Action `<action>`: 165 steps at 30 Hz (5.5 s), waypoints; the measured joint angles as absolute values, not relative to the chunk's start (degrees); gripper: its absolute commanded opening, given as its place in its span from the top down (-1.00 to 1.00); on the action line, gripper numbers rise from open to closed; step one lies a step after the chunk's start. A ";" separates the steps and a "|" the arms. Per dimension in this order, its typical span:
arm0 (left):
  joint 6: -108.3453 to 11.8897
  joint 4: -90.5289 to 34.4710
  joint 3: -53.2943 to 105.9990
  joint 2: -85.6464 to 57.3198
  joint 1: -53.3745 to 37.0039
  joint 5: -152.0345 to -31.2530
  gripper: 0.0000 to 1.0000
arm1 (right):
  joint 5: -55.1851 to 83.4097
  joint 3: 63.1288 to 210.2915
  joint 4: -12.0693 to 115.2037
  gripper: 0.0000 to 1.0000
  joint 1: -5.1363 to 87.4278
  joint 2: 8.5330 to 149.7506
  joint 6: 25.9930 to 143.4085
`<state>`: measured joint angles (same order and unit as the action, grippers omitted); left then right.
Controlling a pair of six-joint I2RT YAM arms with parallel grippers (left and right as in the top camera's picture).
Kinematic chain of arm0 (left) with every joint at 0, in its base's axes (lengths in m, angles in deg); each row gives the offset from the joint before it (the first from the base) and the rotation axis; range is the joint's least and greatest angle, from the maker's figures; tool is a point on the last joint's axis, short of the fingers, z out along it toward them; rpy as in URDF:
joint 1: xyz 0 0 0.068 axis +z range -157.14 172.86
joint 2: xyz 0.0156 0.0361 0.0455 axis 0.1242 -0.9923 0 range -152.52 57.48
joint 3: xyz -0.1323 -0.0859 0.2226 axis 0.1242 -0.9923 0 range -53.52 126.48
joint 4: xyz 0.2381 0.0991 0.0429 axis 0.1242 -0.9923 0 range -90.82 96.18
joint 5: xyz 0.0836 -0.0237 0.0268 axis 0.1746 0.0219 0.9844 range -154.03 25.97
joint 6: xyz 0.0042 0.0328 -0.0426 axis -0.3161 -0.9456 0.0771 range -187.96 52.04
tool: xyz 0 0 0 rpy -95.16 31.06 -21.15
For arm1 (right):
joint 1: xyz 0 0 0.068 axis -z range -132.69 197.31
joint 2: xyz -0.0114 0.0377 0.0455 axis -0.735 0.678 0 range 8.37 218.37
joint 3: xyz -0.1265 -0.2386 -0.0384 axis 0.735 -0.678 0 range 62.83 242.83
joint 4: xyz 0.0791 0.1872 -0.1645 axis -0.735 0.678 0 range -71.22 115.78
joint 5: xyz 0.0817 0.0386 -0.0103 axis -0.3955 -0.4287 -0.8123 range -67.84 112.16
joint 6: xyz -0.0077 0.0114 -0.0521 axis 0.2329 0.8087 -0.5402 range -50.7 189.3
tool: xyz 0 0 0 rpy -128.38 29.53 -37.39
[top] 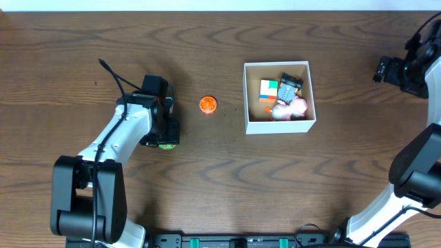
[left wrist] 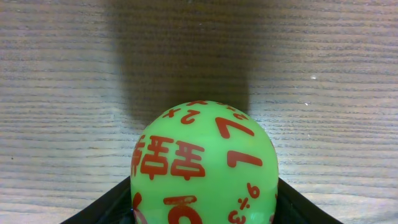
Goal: Pack container
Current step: 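Lower left gripper and close it around the green ball, then carry the green ball with left gripper into the box and release, then lower left gripper onto the orange round toy and grasp it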
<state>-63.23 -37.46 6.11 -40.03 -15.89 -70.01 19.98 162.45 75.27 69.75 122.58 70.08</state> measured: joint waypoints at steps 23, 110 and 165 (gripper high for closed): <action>-63.25 -26.20 31.29 -39.53 -32.72 -69.59 -0.12 | 20.00 162.45 75.27 -0.98 69.75 122.58 70.08; -65.42 -47.10 43.09 -62.74 -26.47 -68.89 -0.96 | 19.98 162.45 75.27 -0.98 69.75 122.58 70.08; -64.96 -42.38 43.12 -70.06 -29.00 -69.87 -0.96 | 19.98 162.45 75.27 -0.99 69.75 122.58 70.08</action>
<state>-64.96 -42.38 43.12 -70.06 -29.00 -69.87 19.98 162.45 75.27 69.75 122.58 70.08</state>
